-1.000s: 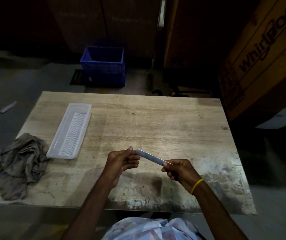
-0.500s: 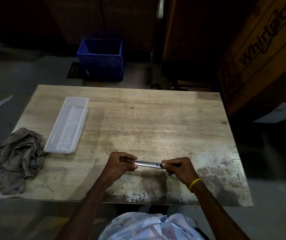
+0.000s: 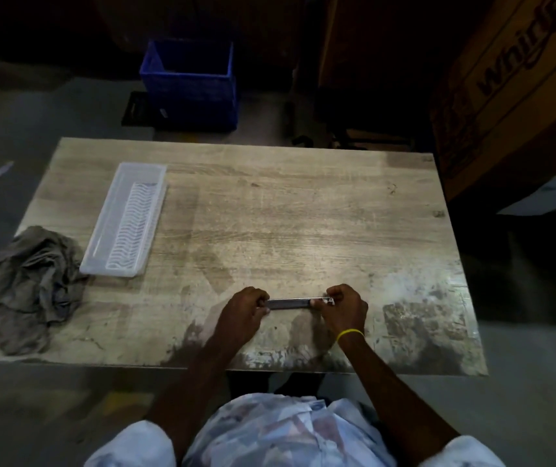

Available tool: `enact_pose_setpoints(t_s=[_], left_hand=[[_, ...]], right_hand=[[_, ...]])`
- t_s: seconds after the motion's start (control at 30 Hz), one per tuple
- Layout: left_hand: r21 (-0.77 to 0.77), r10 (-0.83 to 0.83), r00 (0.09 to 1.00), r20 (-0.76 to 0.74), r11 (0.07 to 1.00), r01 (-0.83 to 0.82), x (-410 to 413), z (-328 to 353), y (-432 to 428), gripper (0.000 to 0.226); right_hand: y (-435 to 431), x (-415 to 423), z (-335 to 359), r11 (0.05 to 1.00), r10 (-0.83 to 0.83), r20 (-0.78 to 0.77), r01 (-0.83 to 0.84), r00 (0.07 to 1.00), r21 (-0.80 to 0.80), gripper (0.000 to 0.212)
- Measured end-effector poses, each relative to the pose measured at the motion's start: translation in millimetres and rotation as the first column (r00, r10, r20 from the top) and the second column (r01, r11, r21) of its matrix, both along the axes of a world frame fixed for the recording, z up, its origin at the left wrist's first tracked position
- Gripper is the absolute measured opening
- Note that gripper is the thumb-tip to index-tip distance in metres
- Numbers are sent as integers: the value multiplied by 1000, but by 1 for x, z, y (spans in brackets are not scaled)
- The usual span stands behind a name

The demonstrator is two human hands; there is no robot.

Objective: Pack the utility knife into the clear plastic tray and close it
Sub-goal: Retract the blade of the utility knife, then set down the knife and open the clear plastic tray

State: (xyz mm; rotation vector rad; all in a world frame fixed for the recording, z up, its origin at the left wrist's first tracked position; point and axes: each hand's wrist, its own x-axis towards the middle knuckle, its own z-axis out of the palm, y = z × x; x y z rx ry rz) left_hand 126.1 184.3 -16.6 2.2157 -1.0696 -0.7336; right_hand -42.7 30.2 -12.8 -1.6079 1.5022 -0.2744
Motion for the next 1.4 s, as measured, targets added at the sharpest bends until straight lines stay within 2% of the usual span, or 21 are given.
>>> enact_pose_setpoints(t_s=[0.13, 0.27, 0.47, 0.6, 0.73, 0.8, 0.87, 0.97, 1.07, 1.13, 1.17, 1.23, 1.3, 1.4], left_hand=[[-24, -26, 996, 82, 999, 28, -1, -5, -1, 19], [-43, -26, 997, 73, 999, 29, 3, -9, -1, 21], [-45, 11, 1000, 29, 999, -10, 6, -10, 0, 28], [-23, 0, 1000, 7, 1000, 0, 11, -2, 4, 42], [-79, 212, 977, 31, 975, -209, 39, 12, 18, 35], [-146, 355, 931, 86, 929, -340, 63, 26, 29, 29], [-224, 480, 861, 169, 869, -441, 93, 40, 41, 26], [-311, 601, 717, 353, 799, -515, 146, 56, 59, 34], [-223, 640, 625, 448, 756, -615, 191, 57, 73, 65], [-80, 668, 627, 400, 707, -702, 209, 58, 79, 93], [-4, 680, 646, 348, 690, -724, 216, 59, 81, 104], [135, 666, 699, 260, 692, -709, 229, 56, 87, 120], [211, 650, 732, 207, 701, -682, 236, 54, 92, 126], [226, 645, 737, 203, 702, -676, 230, 53, 95, 117]], right_hand=[[0, 0, -2, 996, 52, -78, -57, 996, -63, 38], [-3, -5, -3, 998, 47, -139, -53, 989, -46, 43], [-7, -4, 4, 998, 56, -154, -60, 987, -21, 47], [-9, -5, 3, 998, 65, -117, -67, 991, -13, 48], [-11, -11, -2, 998, 69, -72, -68, 995, 10, 36], [-8, -16, -2, 985, 136, -130, -148, 982, -87, 26], [2, -20, -2, 893, 263, -256, -336, 930, -300, 21], [19, -15, -2, 646, 511, -350, -620, 785, -445, 43], [25, -4, -10, 359, 711, -487, -857, 508, -370, 67], [29, -2, -13, 243, 754, -552, -932, 355, -268, 78], [32, -4, -15, 216, 769, -563, -952, 302, -215, 80], [35, -10, -18, 210, 790, -558, -967, 255, -144, 81], [34, -16, -17, 224, 786, -564, -967, 253, -122, 80], [23, -22, -13, 303, 756, -571, -945, 319, -126, 76]])
